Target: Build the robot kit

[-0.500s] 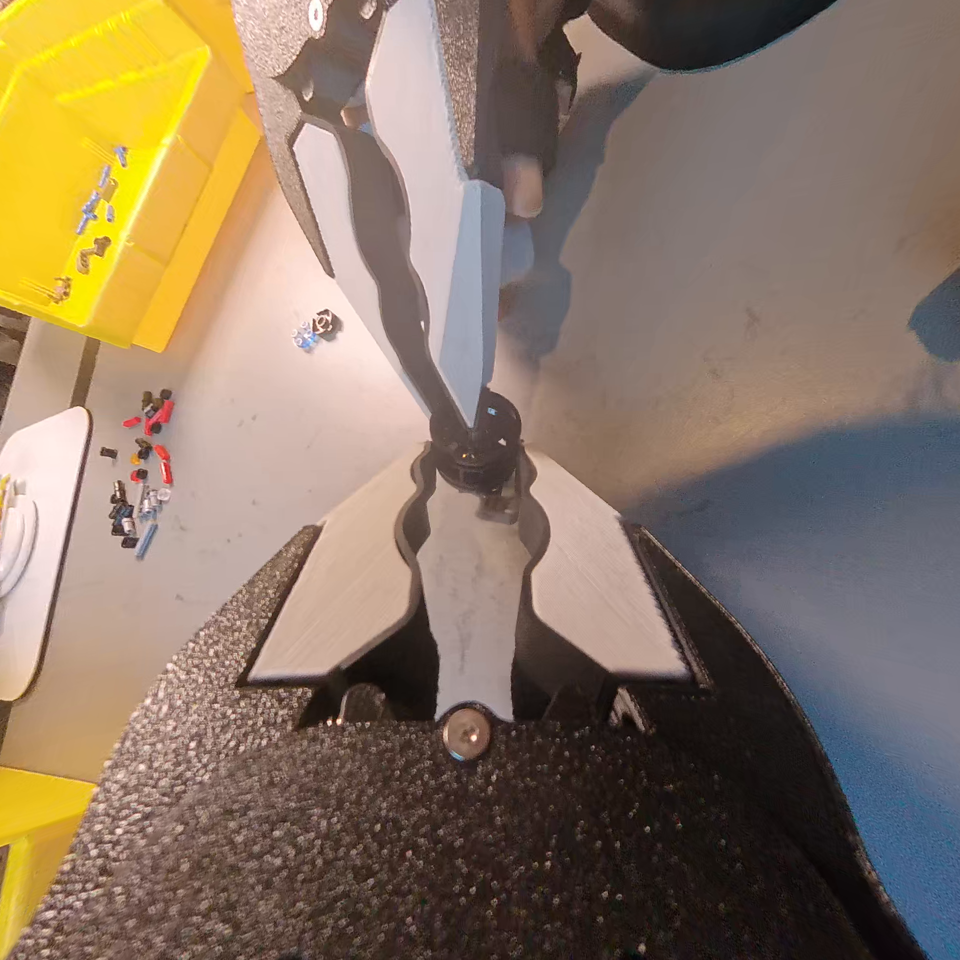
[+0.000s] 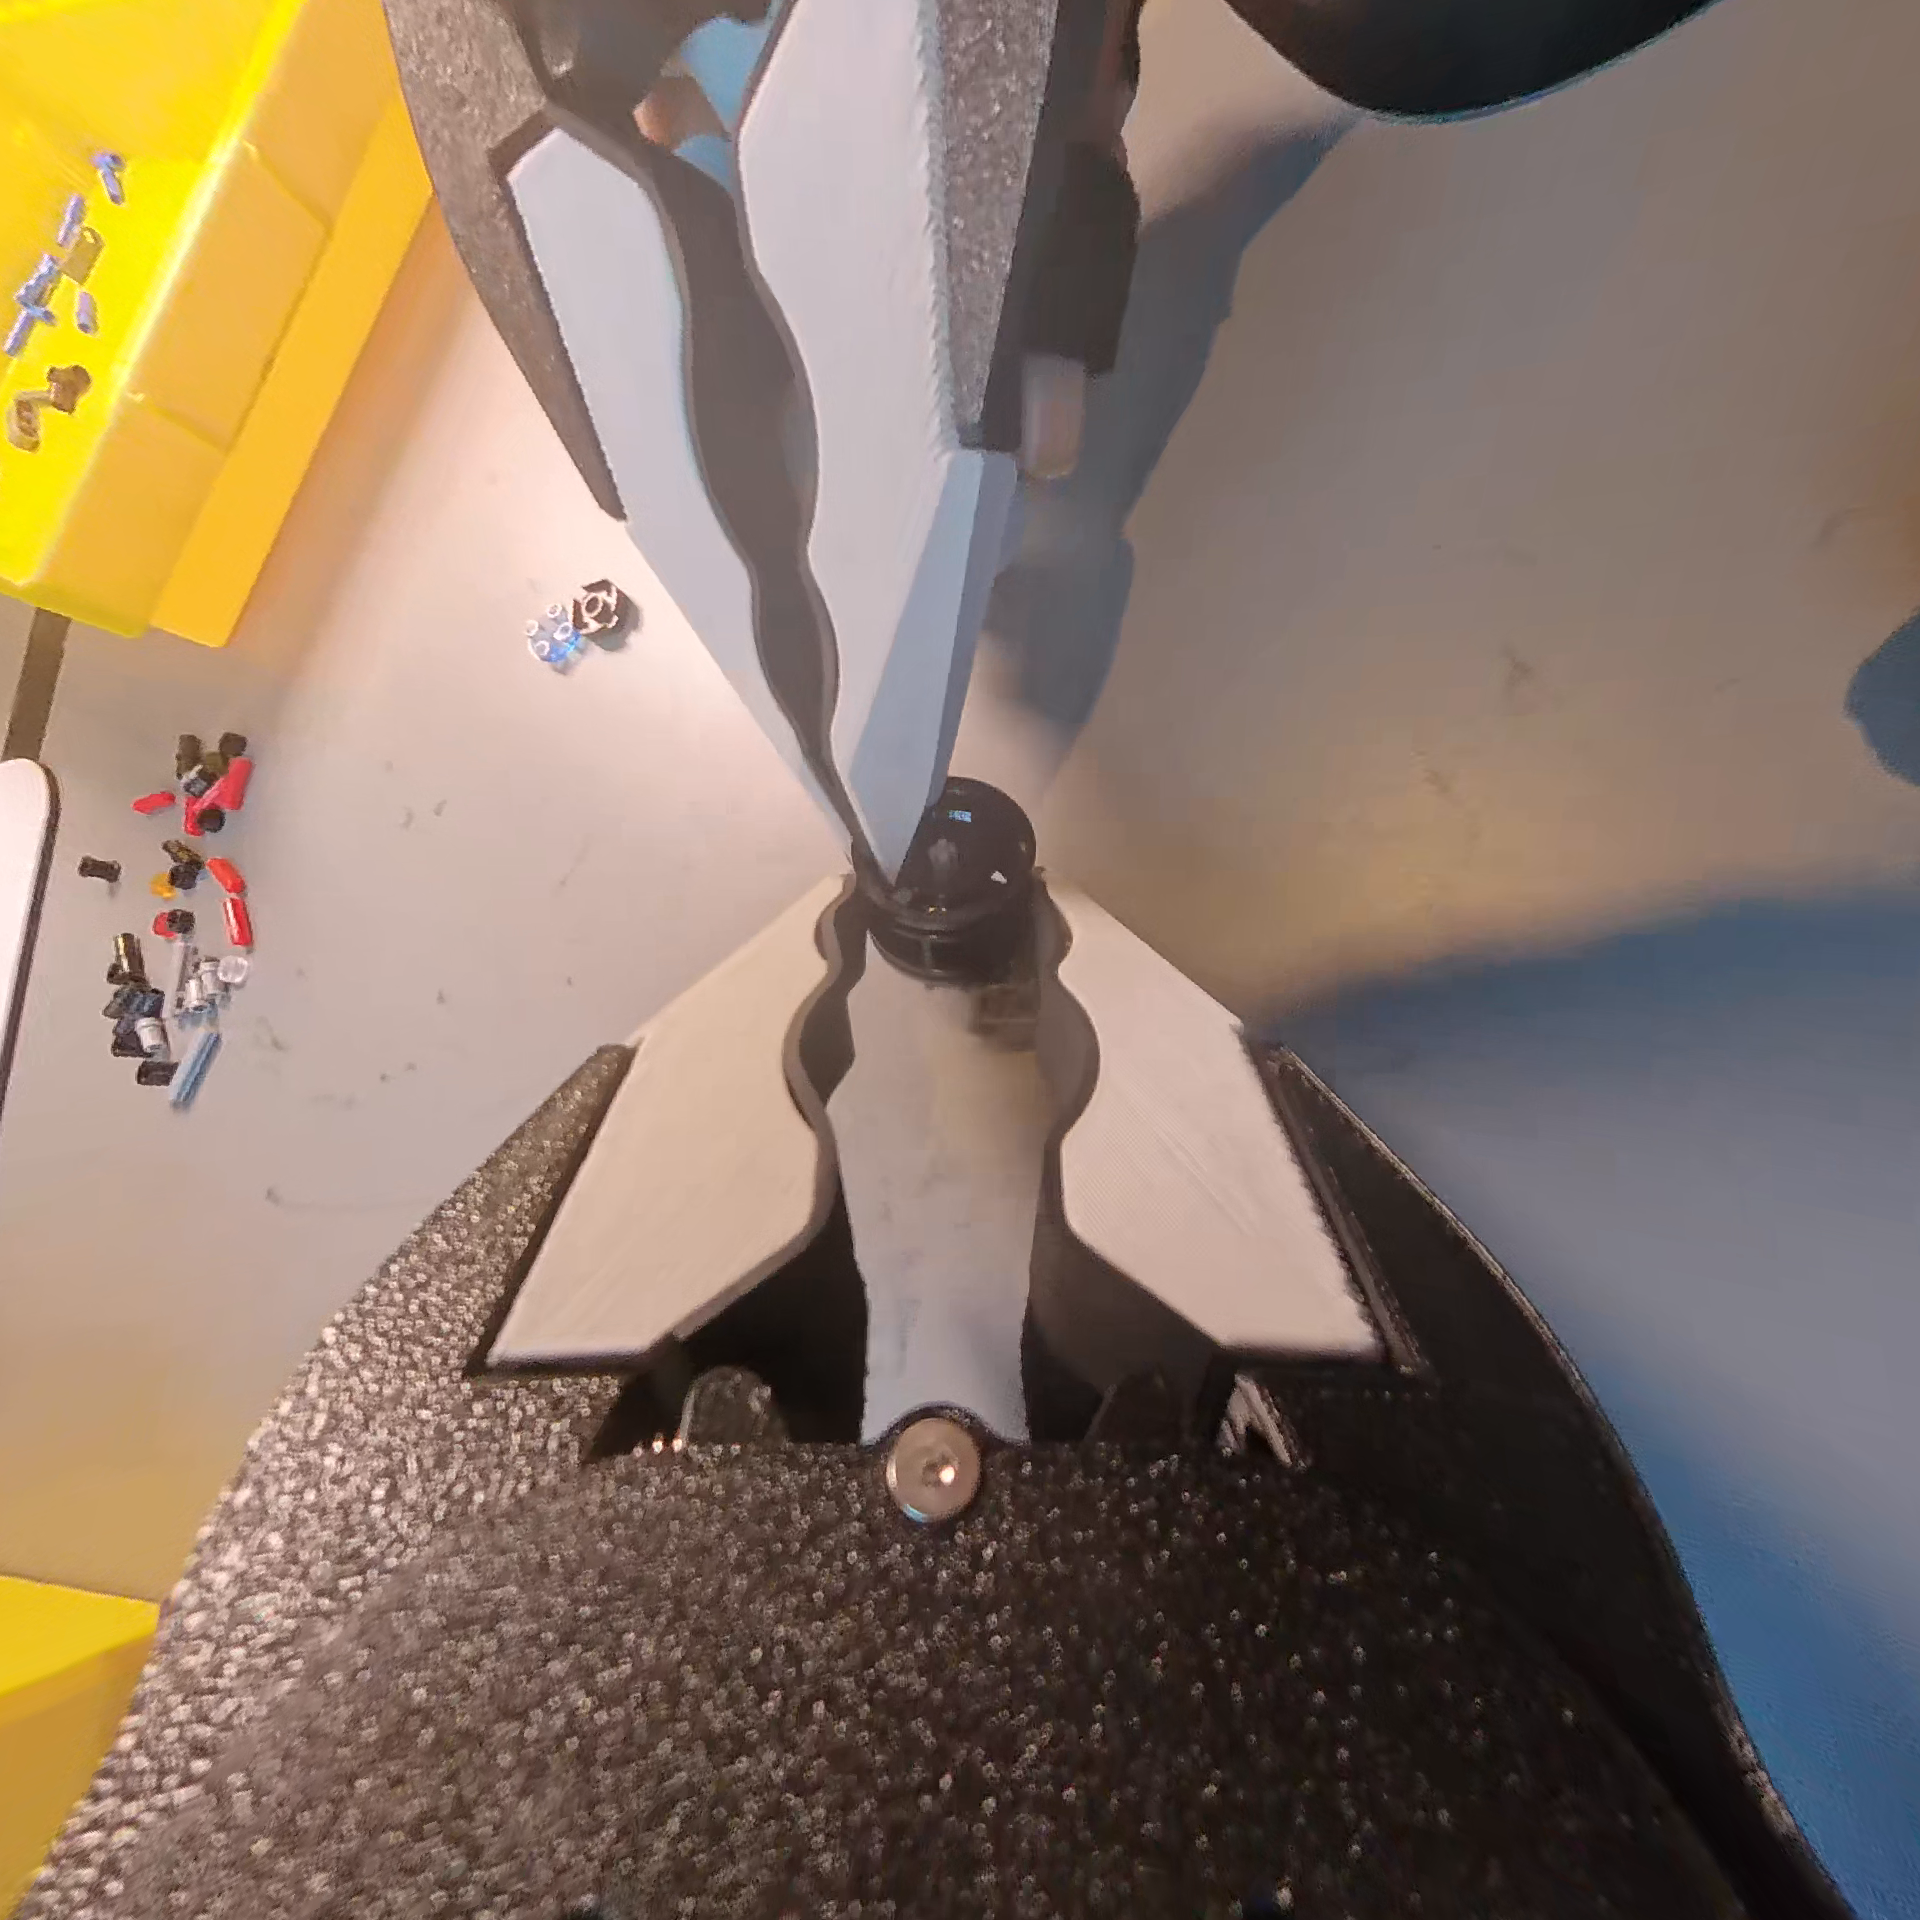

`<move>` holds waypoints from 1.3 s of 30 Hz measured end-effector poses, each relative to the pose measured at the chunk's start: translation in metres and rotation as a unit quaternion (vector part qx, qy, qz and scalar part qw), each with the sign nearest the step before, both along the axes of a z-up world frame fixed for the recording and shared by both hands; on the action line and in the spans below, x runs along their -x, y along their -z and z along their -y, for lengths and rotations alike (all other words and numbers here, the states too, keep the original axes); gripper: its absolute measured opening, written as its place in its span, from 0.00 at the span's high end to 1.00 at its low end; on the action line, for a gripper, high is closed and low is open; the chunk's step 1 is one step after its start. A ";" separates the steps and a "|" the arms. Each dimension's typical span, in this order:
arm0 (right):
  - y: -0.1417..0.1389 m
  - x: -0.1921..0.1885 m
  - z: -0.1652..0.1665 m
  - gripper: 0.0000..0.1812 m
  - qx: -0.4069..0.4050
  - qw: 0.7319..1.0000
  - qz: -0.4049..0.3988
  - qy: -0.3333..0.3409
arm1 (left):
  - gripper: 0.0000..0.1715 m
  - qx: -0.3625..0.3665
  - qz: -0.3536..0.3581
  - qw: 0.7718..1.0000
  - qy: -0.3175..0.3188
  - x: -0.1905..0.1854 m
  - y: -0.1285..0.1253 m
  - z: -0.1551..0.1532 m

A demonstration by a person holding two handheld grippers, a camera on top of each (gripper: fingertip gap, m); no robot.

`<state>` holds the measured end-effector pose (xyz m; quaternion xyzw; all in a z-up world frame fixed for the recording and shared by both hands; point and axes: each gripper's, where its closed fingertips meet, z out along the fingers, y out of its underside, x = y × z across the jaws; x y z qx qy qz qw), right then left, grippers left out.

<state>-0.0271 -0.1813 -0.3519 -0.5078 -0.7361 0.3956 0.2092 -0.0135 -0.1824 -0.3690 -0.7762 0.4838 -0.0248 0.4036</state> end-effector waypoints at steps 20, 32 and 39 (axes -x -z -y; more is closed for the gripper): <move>-0.010 0.002 -0.005 0.91 0.031 0.998 -0.054 -0.001 | 0.74 -0.054 0.030 0.997 -0.035 0.016 -0.010 -0.010; -0.097 -0.008 0.017 0.91 -0.059 0.933 -0.349 -0.063 | 0.76 0.012 0.398 0.917 0.035 -0.005 -0.097 0.014; -0.109 -0.013 0.022 0.91 -0.021 0.924 -0.375 -0.075 | 0.78 -0.028 0.379 0.923 0.056 -0.006 -0.110 0.021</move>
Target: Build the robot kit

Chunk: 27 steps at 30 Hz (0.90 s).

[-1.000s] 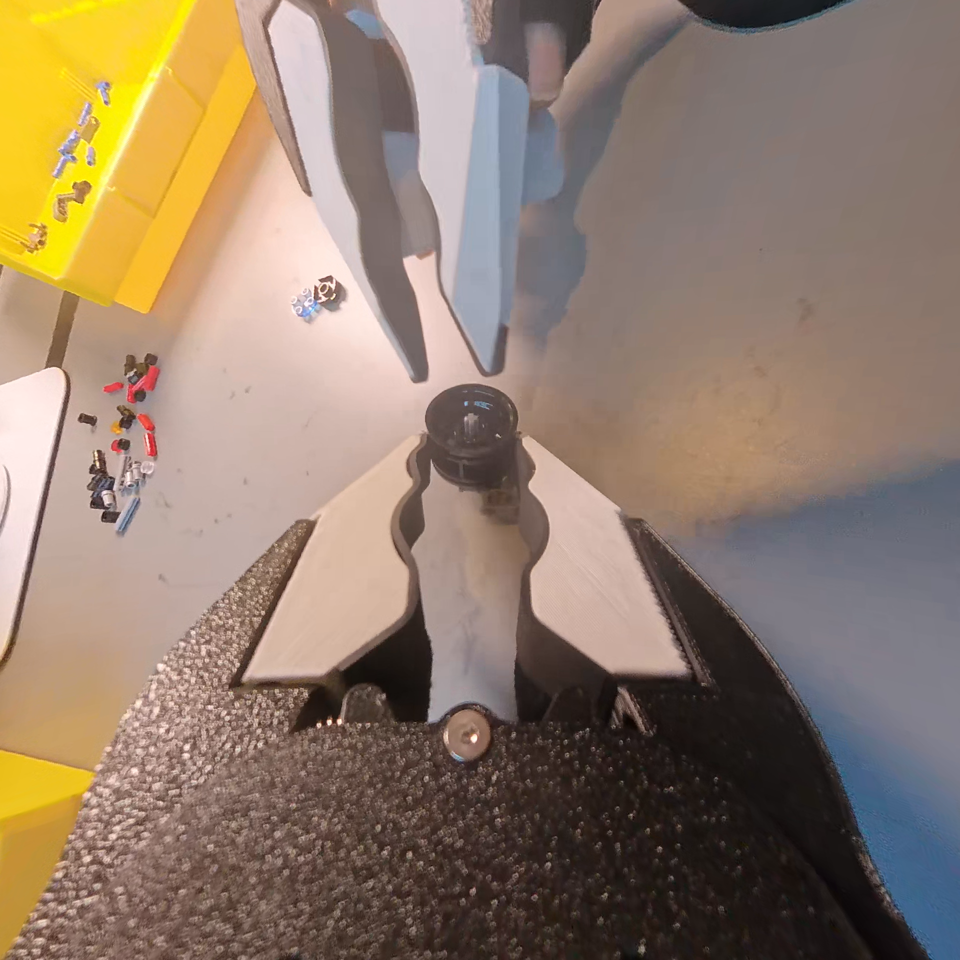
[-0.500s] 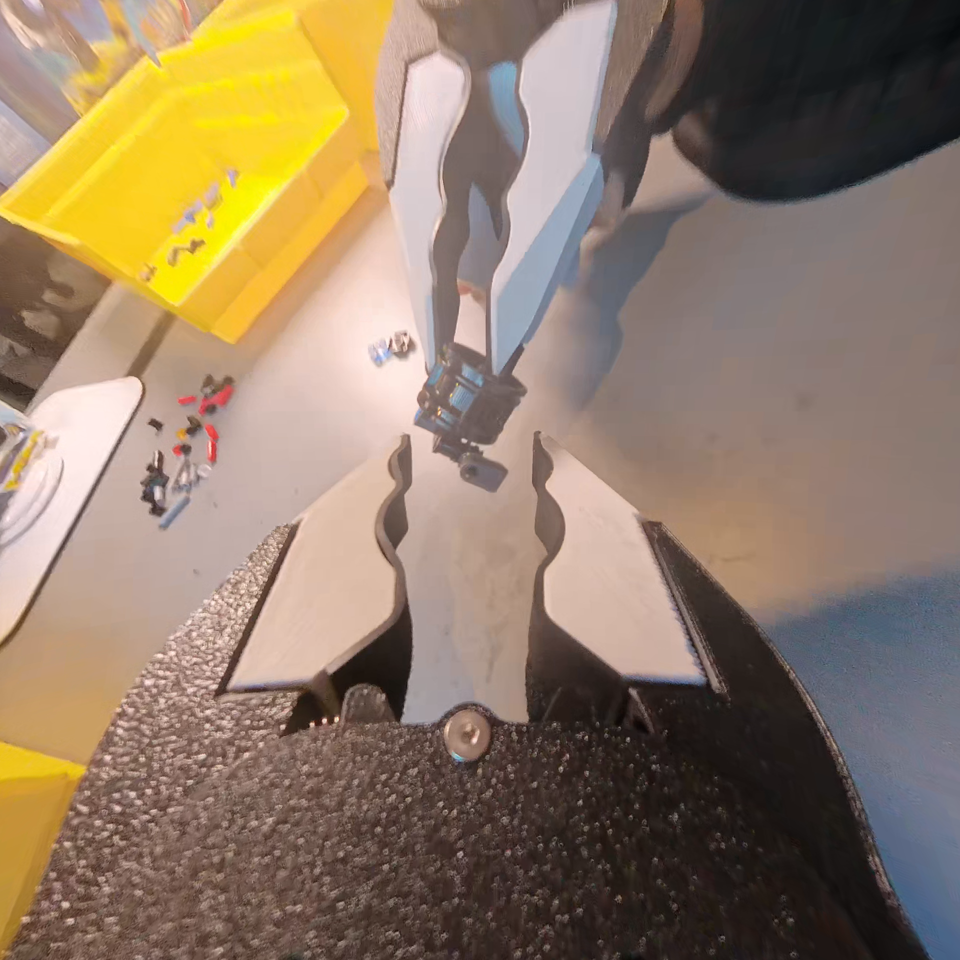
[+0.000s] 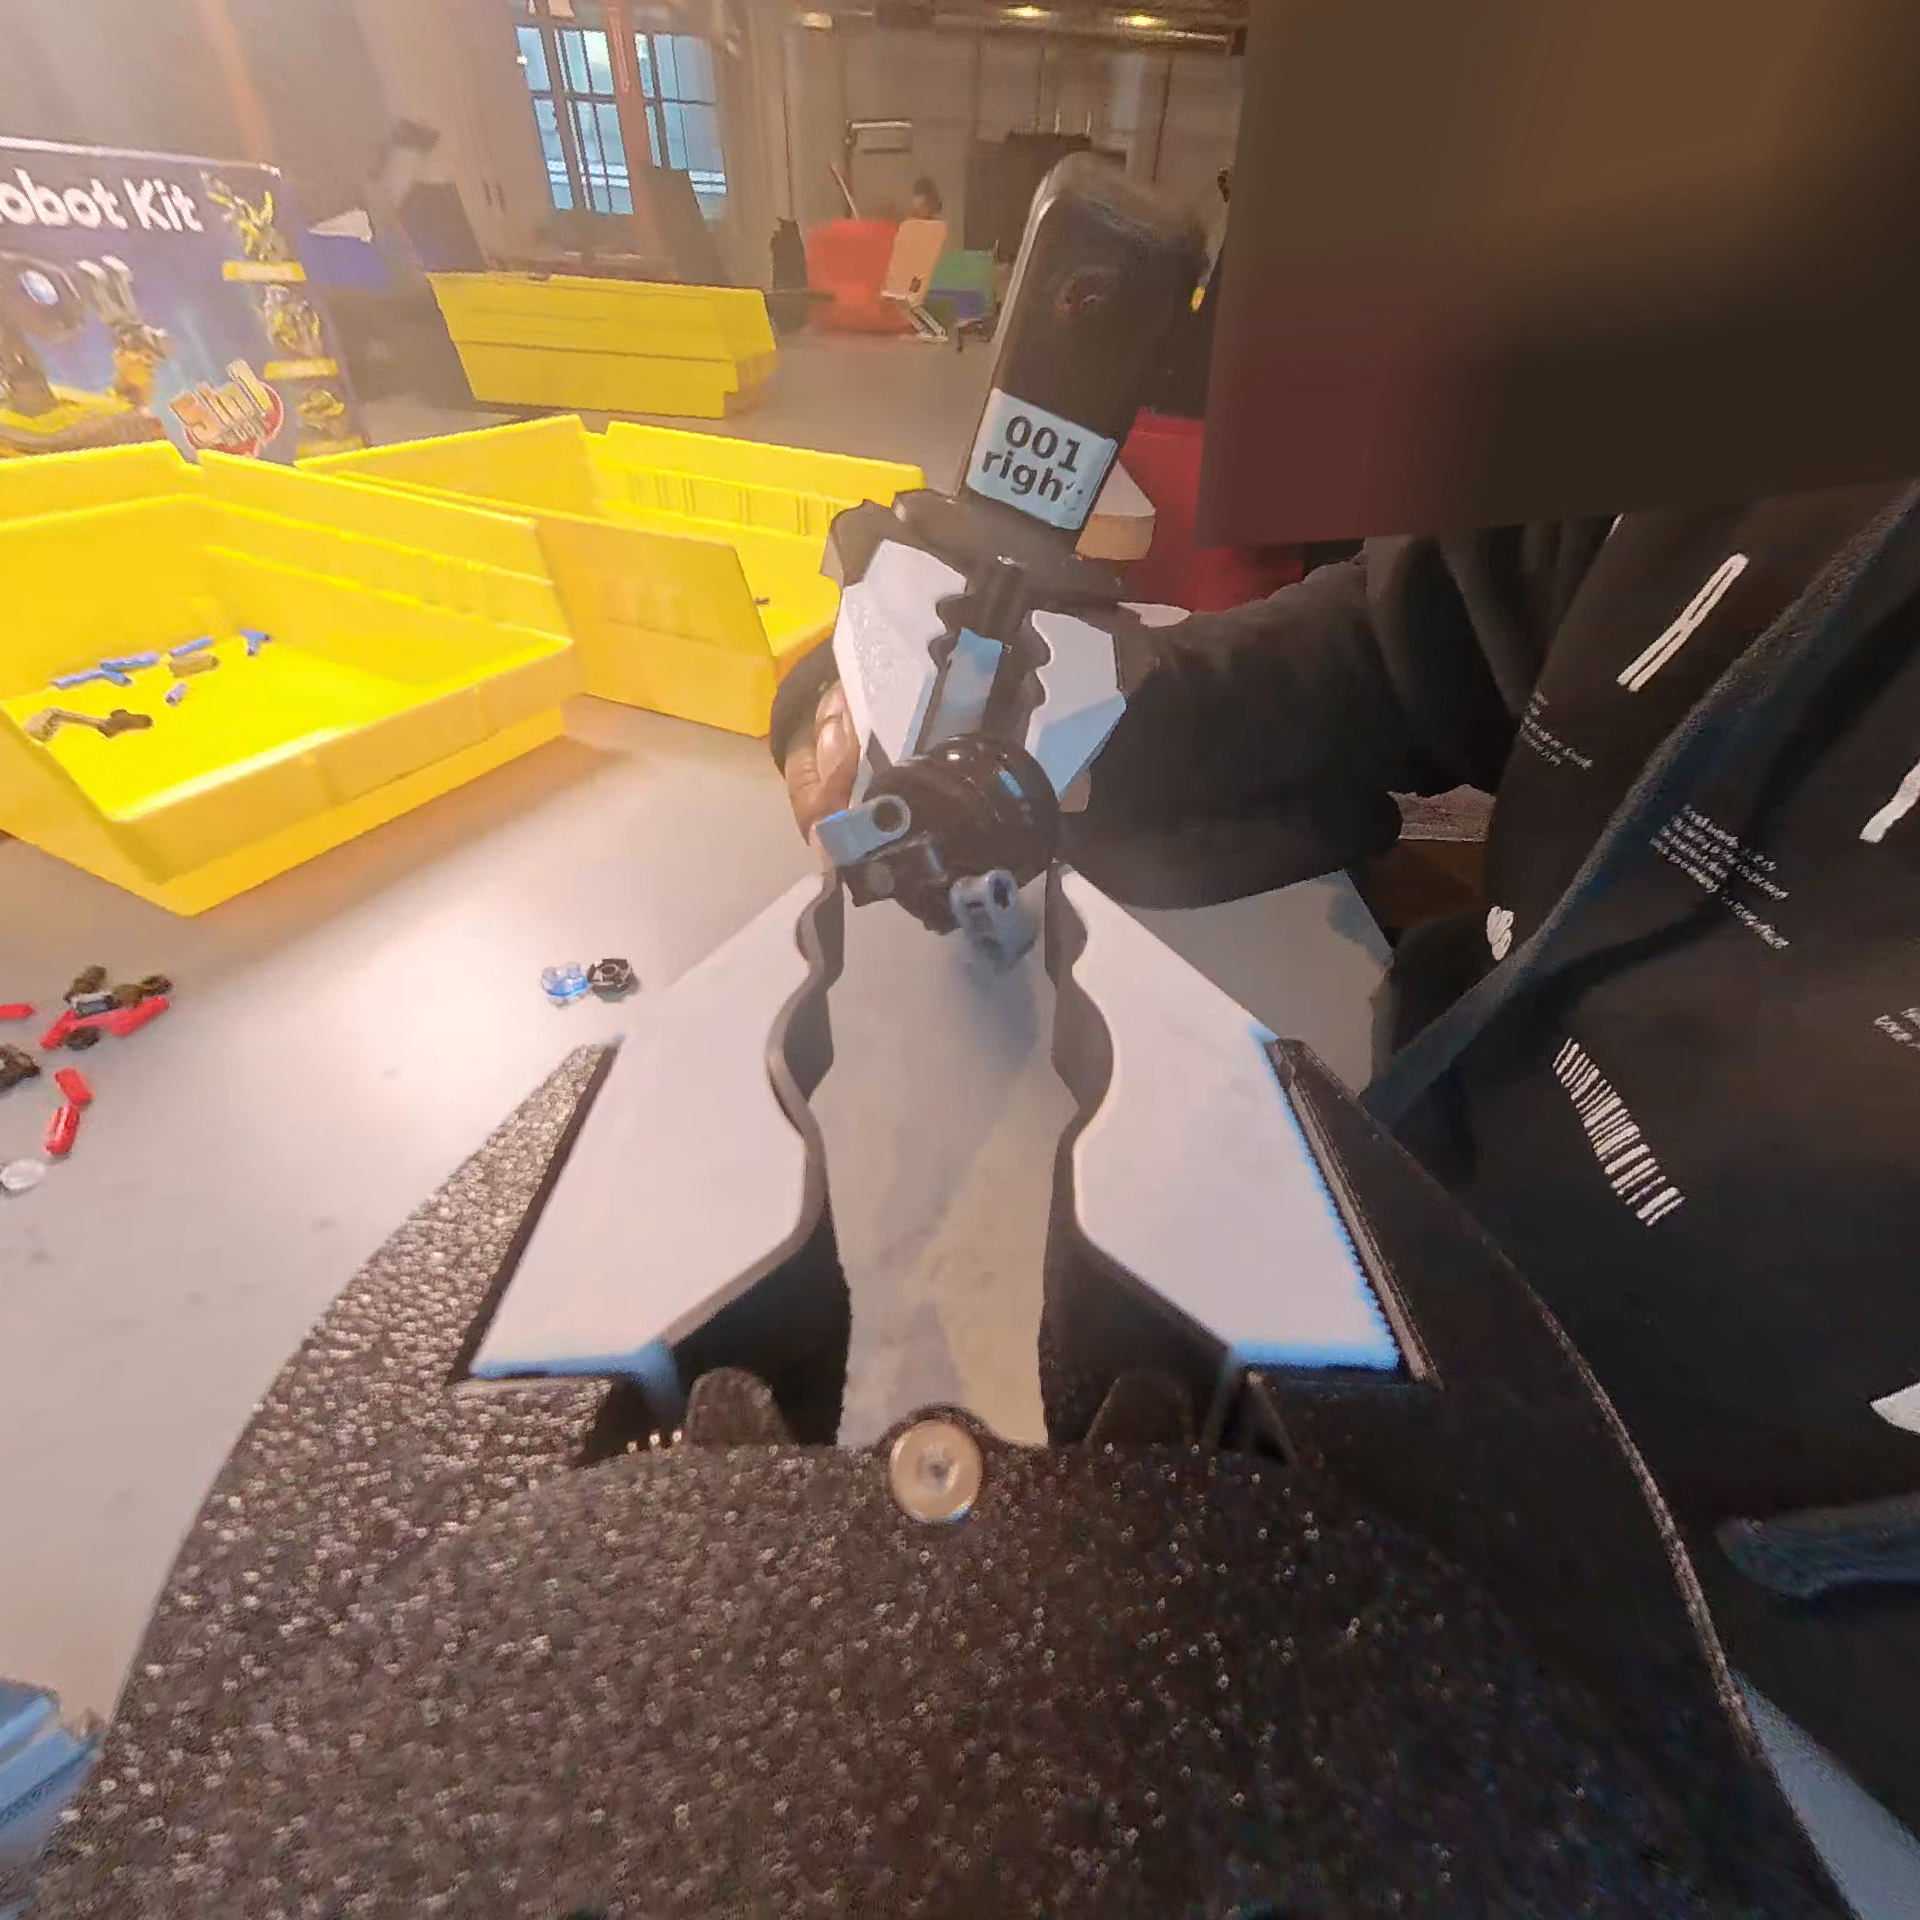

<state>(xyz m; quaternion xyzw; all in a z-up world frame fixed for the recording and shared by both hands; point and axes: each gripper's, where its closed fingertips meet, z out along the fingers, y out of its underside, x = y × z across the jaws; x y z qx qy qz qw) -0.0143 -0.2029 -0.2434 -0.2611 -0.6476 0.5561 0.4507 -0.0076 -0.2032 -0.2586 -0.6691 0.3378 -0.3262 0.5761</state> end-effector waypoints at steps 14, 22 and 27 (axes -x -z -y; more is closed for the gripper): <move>-0.005 -0.004 0.002 0.91 0.007 1.000 -0.015 -0.013 | 0.80 0.035 0.129 0.989 0.060 0.016 -0.028 0.010; 0.002 -0.003 0.012 0.91 -0.029 0.999 -0.014 -0.020 | 0.82 0.106 0.169 0.975 0.099 0.009 -0.020 0.011; 0.005 -0.002 0.012 0.91 -0.051 0.998 -0.016 -0.012 | 0.83 0.106 0.153 0.978 0.092 0.009 -0.018 0.011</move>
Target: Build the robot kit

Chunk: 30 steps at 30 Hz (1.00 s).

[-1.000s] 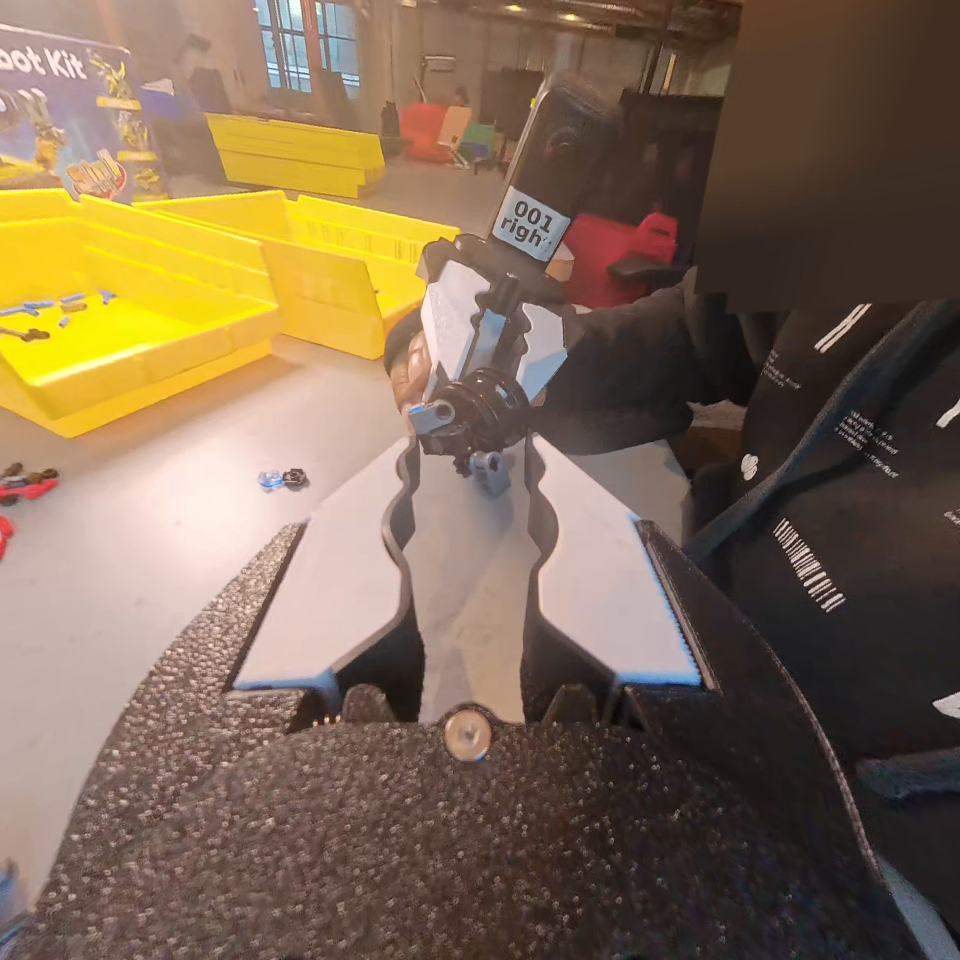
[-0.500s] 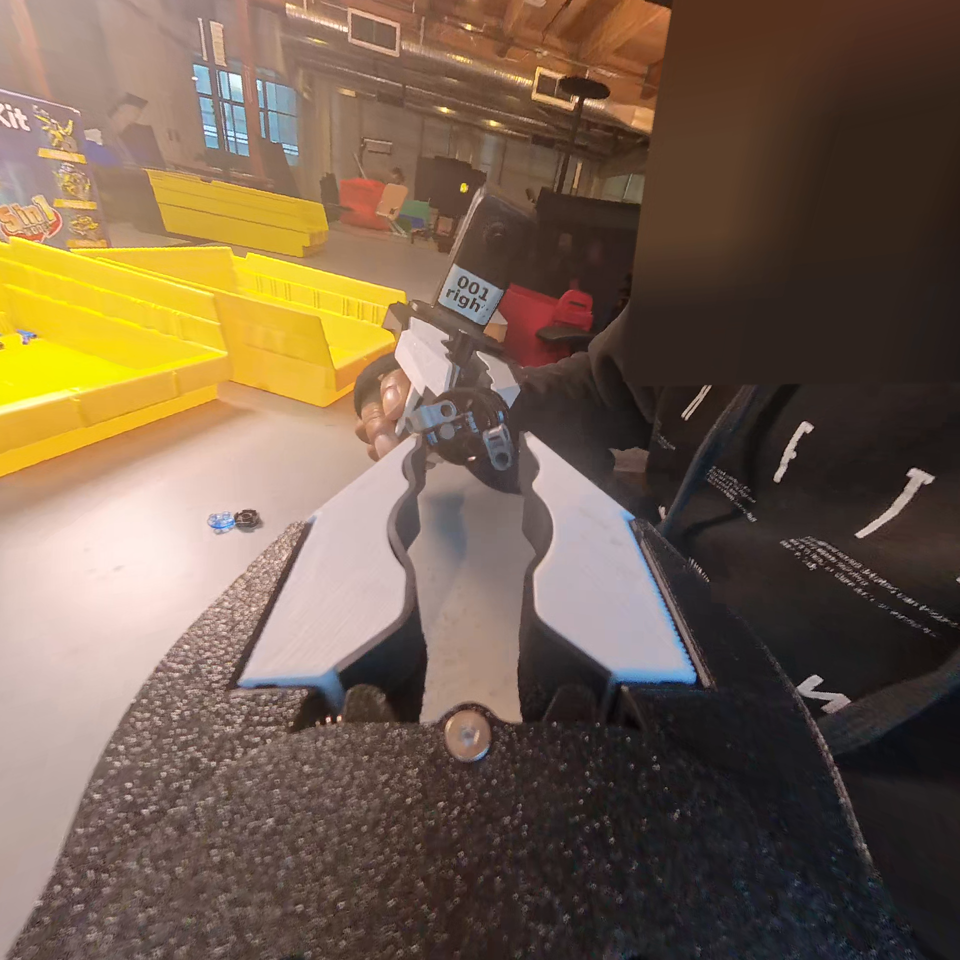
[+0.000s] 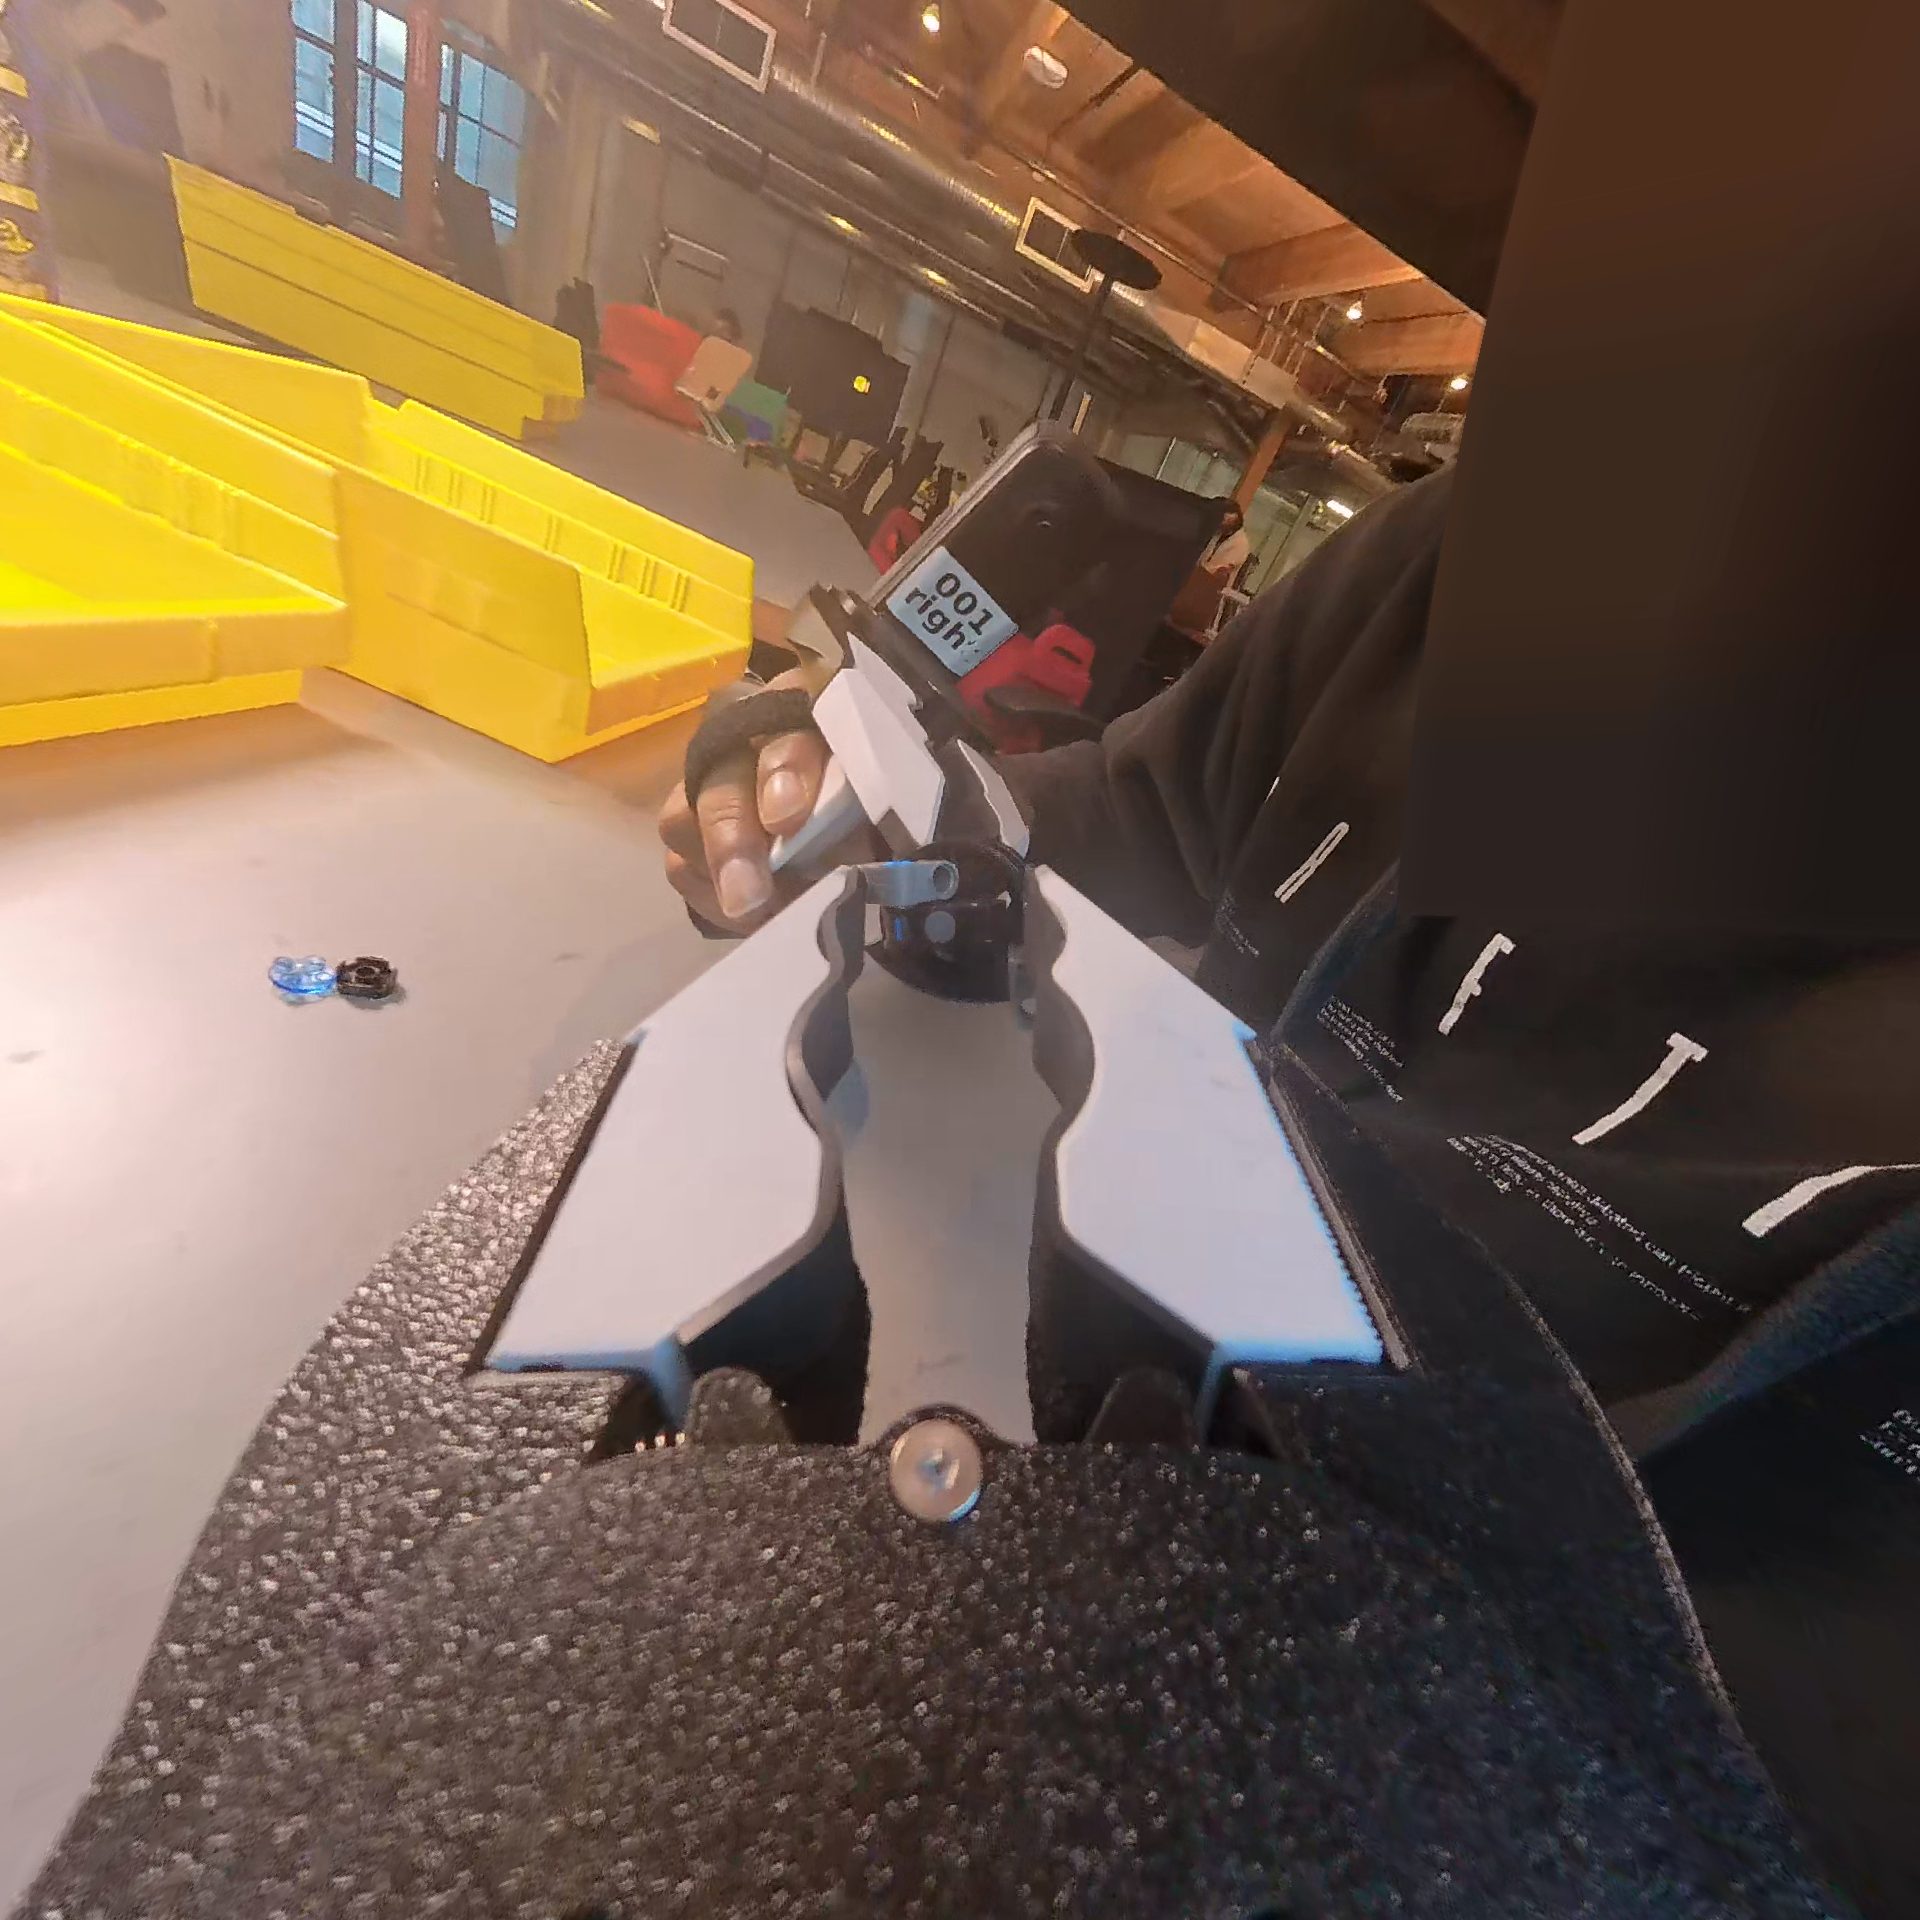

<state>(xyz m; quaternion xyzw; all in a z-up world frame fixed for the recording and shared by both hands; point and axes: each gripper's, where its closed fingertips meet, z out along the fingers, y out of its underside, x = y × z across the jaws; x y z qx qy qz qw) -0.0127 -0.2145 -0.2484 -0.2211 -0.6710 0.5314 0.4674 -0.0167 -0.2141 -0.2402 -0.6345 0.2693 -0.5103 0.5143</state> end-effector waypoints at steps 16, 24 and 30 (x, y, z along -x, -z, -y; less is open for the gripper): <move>0.008 0.004 -0.004 0.91 -0.031 0.999 0.003 0.020 | 0.85 -0.038 -0.064 0.997 -0.035 0.003 0.005 -0.003; 0.008 0.006 -0.018 0.91 -0.004 0.999 0.018 0.041 | 0.90 -0.044 -0.083 0.992 -0.081 0.024 0.009 -0.016; 0.005 0.005 -0.020 0.91 -0.010 0.999 0.011 0.048 | 0.88 -0.053 -0.111 0.989 -0.083 0.023 0.012 -0.015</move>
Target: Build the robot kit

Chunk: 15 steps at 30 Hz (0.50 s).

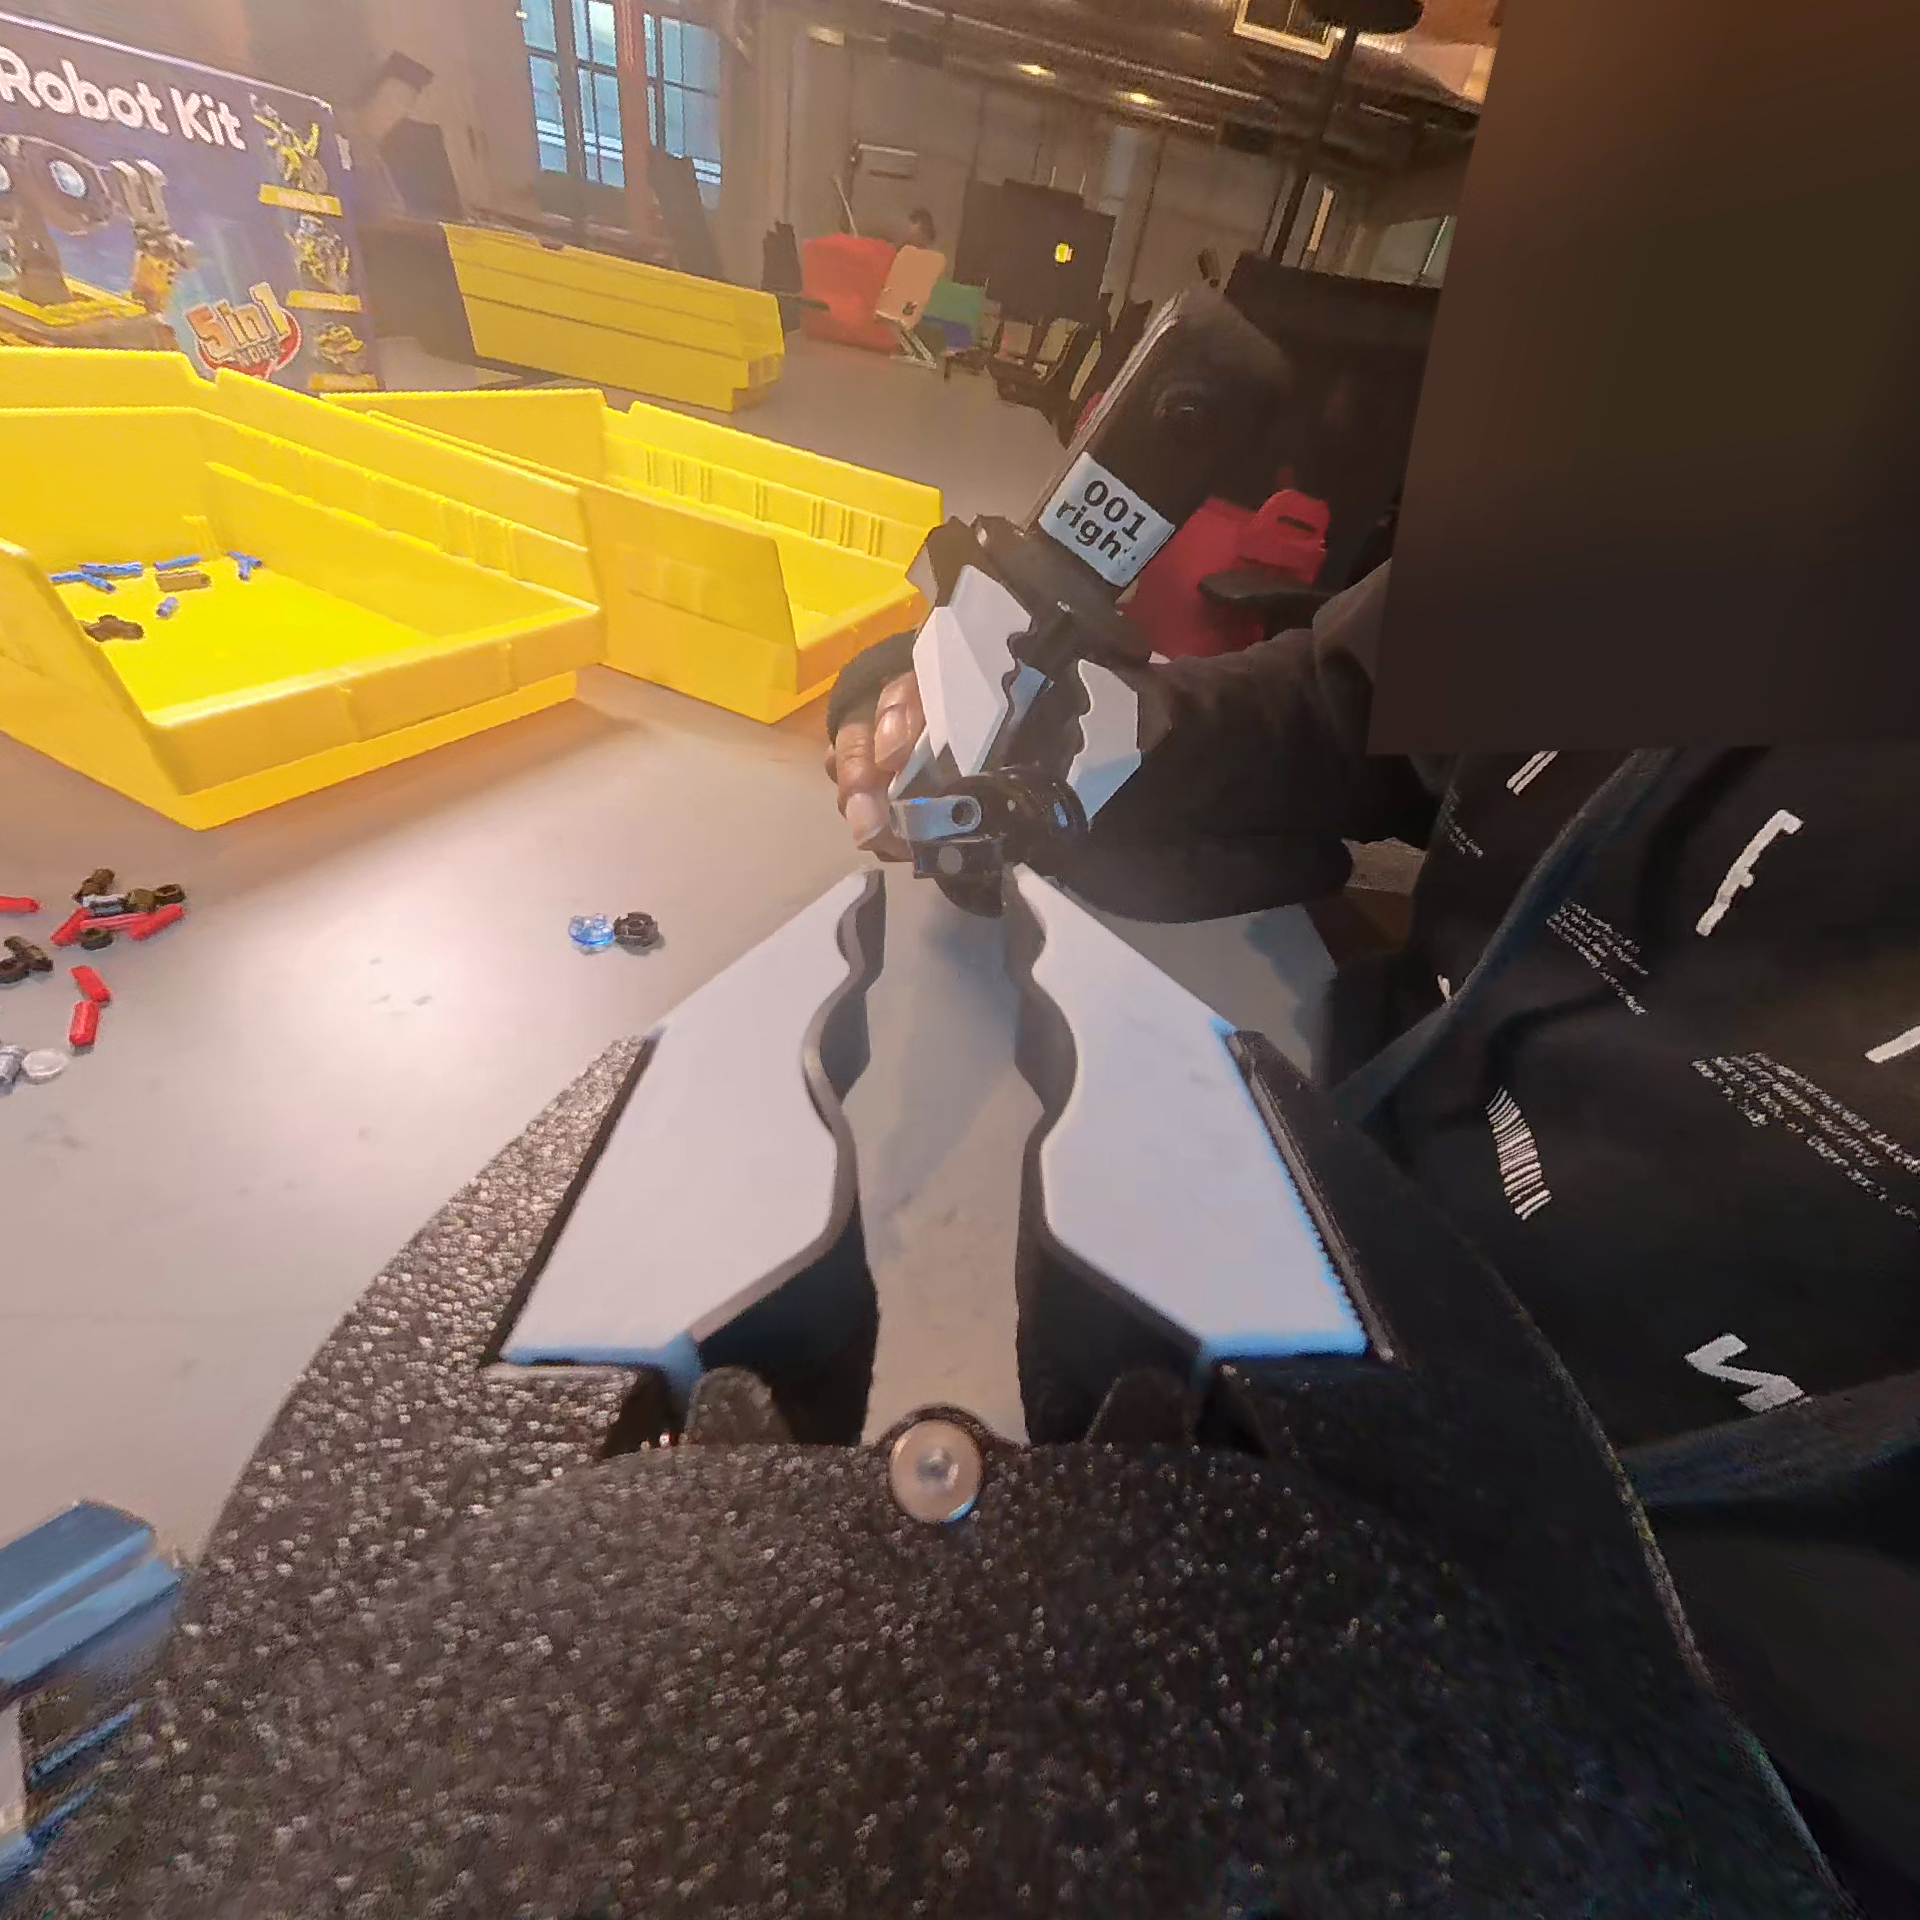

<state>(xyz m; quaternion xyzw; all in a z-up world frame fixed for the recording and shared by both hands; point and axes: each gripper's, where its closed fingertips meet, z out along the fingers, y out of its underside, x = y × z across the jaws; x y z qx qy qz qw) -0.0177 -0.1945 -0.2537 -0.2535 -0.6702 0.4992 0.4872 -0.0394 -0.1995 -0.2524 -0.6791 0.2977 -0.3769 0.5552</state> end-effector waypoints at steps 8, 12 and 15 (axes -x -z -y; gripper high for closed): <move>-0.001 0.002 -0.002 0.91 -0.010 1.000 -0.009 0.013 | 0.82 -0.009 -0.015 1.000 0.007 -0.009 -0.002 0.004; -0.002 0.003 -0.003 0.91 -0.012 1.000 -0.014 0.019 | 0.89 -0.021 -0.059 0.998 -0.007 -0.014 0.007 0.002; -0.004 0.003 -0.004 0.91 -0.011 1.000 -0.018 0.021 | 0.91 -0.035 -0.068 0.997 -0.016 -0.014 0.004 0.002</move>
